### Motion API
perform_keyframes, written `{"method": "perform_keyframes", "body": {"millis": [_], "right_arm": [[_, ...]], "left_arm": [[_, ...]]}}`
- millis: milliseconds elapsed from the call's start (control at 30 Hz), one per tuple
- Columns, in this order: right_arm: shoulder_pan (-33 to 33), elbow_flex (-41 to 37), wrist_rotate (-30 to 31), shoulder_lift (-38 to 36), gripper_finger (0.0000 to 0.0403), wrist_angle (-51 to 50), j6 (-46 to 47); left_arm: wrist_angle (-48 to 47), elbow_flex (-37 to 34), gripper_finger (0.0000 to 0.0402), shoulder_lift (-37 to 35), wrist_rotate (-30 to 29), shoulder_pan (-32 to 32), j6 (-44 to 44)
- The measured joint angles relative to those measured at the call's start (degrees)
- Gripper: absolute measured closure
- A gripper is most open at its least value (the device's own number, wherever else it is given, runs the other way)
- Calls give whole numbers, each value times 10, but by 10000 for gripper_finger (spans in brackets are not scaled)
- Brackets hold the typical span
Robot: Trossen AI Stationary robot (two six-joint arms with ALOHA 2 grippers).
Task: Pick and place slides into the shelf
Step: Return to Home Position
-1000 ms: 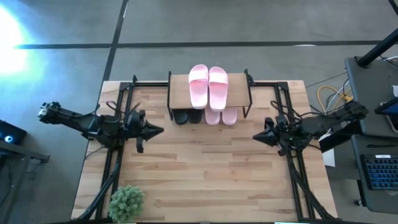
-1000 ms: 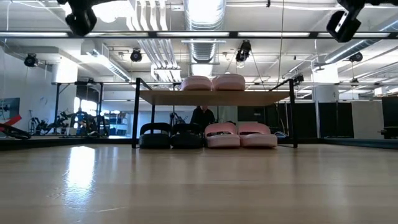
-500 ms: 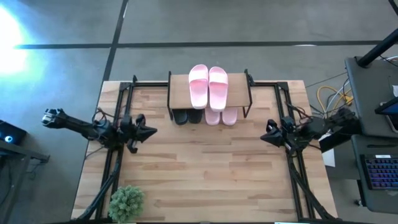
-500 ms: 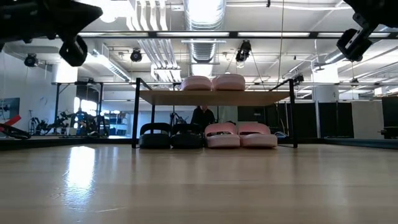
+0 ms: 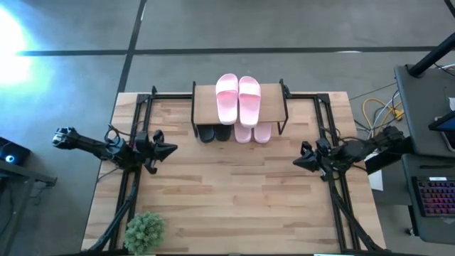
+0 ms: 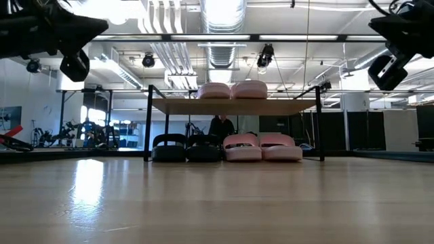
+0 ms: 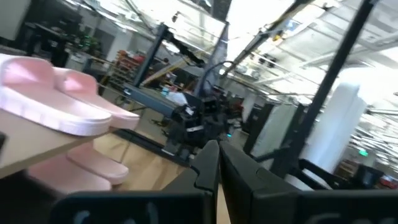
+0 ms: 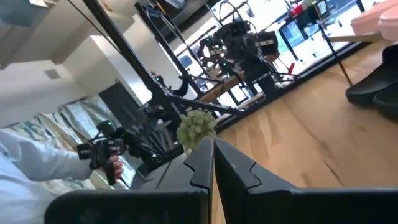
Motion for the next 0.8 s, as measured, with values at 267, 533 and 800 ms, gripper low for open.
{"method": "perform_keyframes", "body": {"millis": [267, 533, 800], "right_arm": [[-3, 0, 11, -3, 394, -35, -68], [-3, 1, 19, 9, 394, -52, -124], [-4, 1, 19, 19, 394, -53, -140]], "left_arm": [[-5, 0, 401, 5, -25, 0, 0], [-5, -1, 401, 4, -25, 0, 0], [-4, -1, 401, 4, -25, 0, 1]]}}
